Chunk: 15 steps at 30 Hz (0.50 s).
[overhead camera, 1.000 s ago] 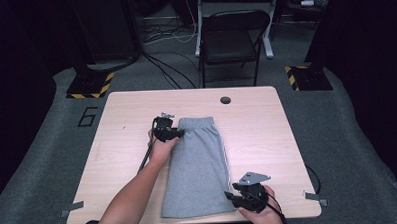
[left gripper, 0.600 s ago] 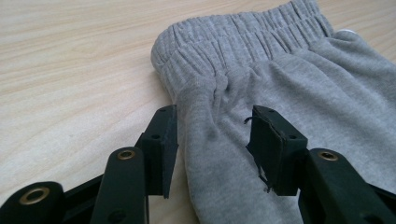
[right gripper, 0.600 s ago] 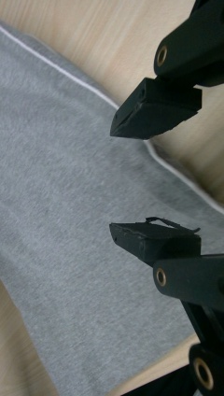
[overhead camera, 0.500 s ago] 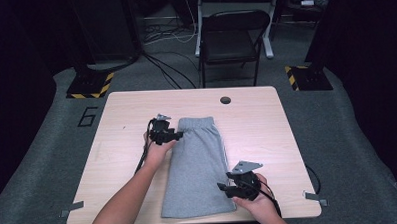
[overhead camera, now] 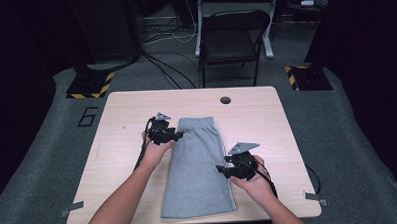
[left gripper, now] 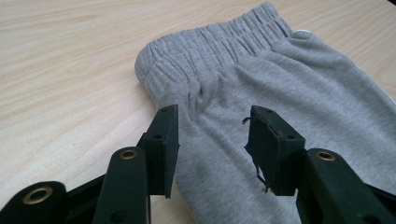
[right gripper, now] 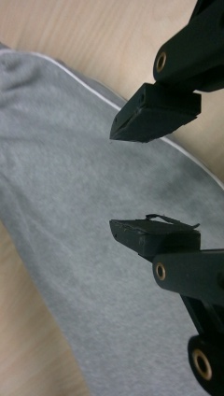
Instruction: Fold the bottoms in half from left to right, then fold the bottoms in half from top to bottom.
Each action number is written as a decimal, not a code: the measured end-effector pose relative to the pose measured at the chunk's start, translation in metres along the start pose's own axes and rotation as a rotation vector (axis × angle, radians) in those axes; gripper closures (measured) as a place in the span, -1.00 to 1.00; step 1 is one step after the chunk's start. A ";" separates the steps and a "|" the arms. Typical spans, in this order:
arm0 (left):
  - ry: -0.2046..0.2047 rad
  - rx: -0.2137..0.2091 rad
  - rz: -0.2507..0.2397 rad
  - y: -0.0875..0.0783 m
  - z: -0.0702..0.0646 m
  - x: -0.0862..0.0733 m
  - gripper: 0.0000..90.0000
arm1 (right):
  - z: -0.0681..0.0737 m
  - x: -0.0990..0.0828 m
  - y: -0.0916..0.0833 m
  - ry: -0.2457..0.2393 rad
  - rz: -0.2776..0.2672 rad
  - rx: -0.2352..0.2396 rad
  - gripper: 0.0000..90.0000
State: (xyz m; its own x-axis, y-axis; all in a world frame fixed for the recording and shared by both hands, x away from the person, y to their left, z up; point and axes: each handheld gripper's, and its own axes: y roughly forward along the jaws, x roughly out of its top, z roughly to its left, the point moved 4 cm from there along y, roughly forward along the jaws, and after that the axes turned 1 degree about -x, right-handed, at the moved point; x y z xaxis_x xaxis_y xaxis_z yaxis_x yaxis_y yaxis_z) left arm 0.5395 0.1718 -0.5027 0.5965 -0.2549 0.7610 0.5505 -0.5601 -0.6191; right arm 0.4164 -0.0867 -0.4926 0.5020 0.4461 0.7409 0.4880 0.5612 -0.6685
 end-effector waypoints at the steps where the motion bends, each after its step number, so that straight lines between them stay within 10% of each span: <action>1: -0.008 -0.003 -0.004 -0.001 0.000 0.000 0.20 | -0.002 0.002 0.000 0.008 -0.001 0.001 0.10; 15: -0.043 0.003 -0.007 -0.009 0.004 0.002 0.15 | -0.030 0.033 0.016 0.022 0.006 -0.050 0.18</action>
State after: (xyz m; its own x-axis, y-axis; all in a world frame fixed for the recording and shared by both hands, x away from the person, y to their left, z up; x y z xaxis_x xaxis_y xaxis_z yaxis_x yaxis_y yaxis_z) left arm 0.5382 0.1800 -0.4960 0.6172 -0.2167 0.7564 0.5562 -0.5597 -0.6142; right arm 0.4618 -0.0840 -0.4809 0.5204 0.4336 0.7356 0.5197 0.5228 -0.6757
